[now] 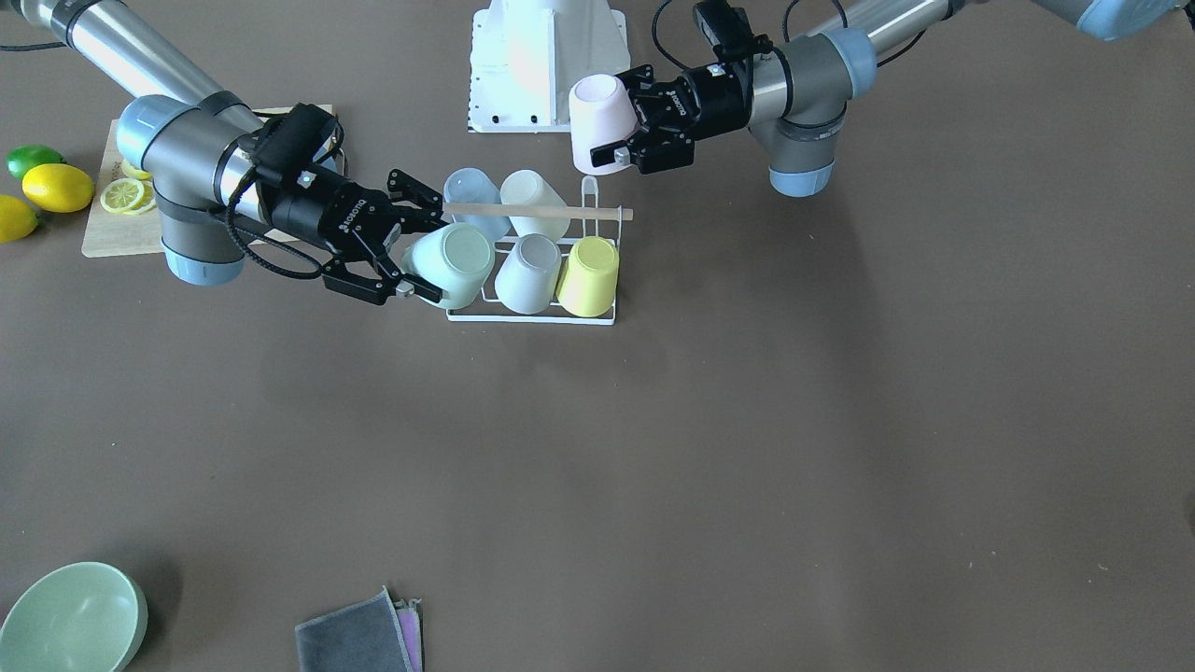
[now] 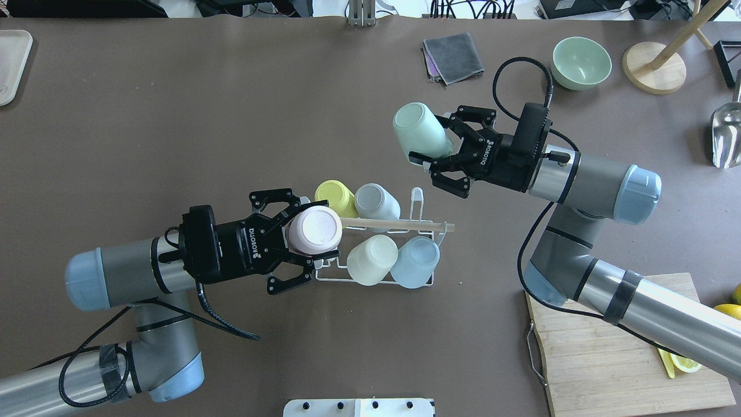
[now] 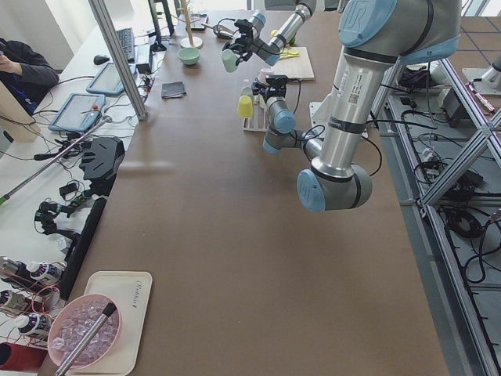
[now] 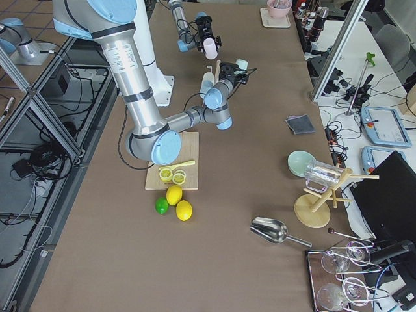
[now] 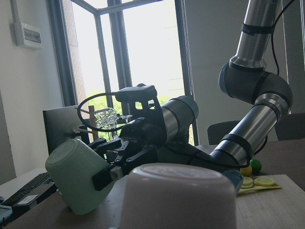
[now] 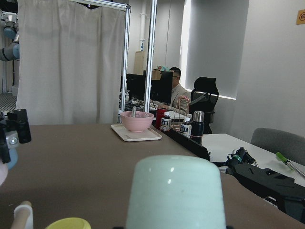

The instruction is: Place cup on cup holder

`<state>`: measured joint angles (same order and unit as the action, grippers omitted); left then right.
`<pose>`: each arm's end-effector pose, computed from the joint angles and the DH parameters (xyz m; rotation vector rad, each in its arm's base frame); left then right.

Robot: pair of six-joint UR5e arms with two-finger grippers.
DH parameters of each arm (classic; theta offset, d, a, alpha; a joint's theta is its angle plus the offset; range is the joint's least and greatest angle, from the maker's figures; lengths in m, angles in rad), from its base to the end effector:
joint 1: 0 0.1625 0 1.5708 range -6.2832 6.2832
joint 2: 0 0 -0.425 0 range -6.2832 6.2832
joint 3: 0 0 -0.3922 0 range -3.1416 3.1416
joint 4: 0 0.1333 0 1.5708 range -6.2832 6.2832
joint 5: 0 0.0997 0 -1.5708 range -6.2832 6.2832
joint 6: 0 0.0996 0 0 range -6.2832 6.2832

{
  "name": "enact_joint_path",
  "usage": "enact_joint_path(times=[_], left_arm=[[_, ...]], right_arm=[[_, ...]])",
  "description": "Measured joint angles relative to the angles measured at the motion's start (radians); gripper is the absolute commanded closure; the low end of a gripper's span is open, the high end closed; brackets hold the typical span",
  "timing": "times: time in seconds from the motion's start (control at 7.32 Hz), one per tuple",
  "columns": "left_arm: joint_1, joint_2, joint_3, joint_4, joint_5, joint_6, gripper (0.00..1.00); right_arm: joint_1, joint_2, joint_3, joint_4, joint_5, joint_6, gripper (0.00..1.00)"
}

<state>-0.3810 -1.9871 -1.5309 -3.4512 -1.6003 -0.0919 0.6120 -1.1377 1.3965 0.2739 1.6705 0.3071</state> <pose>0.4625 -0.3257 0.2668 1.8591 1.4070 0.6056 -0.4139 -0.4412 0.3117 1.6885 -1.3144 -0.4923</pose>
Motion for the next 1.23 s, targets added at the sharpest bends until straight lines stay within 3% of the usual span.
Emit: enact_joint_path(times=[0.41, 1.23], left_arm=[[0.025, -0.014, 0.046, -0.003, 0.005, 0.029, 1.00], [0.037, -0.049, 0.097, 0.003, 0.059, 0.034, 1.00]], right_arm=[[-0.064, -0.043, 0.044, -0.012, -0.034, -0.047, 1.00], [-0.103, -0.070, 0.040, -0.013, -0.050, -0.055, 1.00]])
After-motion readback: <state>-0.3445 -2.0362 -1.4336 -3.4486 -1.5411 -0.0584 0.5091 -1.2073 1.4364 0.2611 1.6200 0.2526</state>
